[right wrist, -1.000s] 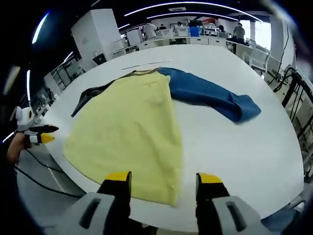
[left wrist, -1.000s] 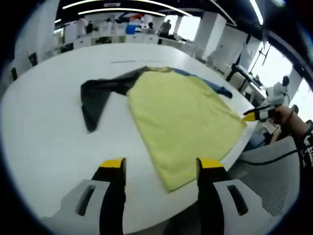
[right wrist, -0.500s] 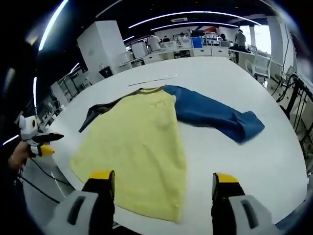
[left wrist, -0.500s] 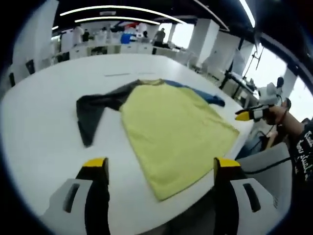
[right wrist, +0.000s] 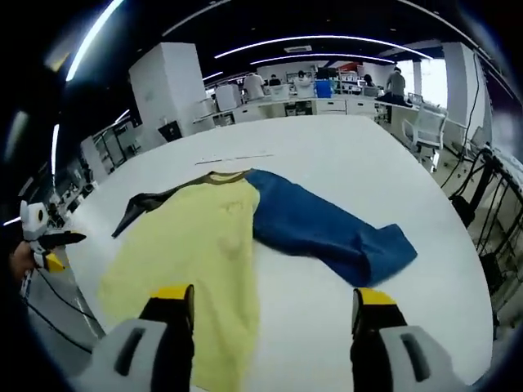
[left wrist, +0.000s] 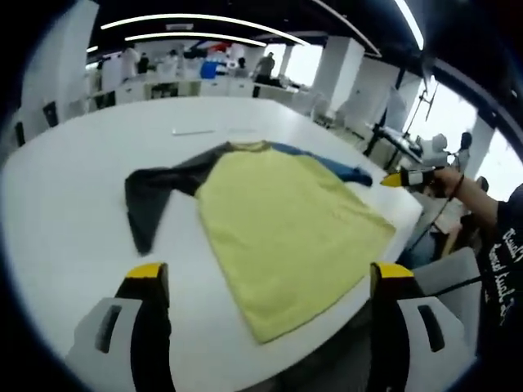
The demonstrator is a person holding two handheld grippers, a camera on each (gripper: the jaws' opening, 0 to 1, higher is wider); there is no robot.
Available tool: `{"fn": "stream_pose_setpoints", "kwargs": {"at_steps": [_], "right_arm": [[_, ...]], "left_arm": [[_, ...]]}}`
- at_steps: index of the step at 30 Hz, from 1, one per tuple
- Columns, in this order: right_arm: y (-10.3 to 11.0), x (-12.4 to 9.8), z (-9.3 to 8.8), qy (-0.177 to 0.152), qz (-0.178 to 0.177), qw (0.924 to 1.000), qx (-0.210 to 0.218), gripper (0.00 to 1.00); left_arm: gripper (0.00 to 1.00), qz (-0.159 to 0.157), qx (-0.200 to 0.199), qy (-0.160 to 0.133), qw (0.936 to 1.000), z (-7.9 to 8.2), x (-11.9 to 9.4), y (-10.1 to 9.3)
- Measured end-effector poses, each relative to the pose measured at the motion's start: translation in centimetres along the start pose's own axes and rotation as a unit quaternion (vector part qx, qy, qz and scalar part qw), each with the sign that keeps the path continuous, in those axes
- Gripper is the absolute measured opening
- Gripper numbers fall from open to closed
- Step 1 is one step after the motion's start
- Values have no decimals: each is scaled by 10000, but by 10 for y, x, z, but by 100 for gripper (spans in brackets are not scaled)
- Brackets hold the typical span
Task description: Fold the garment on the visible template until the final outline fits inside the template.
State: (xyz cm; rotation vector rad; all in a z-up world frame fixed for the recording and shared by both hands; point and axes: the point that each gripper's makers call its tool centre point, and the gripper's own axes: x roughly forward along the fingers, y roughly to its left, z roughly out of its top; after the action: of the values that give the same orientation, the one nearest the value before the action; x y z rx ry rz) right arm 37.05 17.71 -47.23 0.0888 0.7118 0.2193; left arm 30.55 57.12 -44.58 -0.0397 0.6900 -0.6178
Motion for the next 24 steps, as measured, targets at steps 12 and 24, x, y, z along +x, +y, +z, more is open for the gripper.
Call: {"fn": "stream_pose_setpoints", "kwargs": {"at_steps": [12, 24], "right_arm": [[-46, 30, 30, -40, -235, 9996, -117, 46], [-80, 66, 26, 273, -568, 9979, -160, 24]], "left_arm": [[99, 81, -10, -52, 10000, 2, -3, 0], [99, 175, -107, -7, 9998, -1, -2, 5]]}}
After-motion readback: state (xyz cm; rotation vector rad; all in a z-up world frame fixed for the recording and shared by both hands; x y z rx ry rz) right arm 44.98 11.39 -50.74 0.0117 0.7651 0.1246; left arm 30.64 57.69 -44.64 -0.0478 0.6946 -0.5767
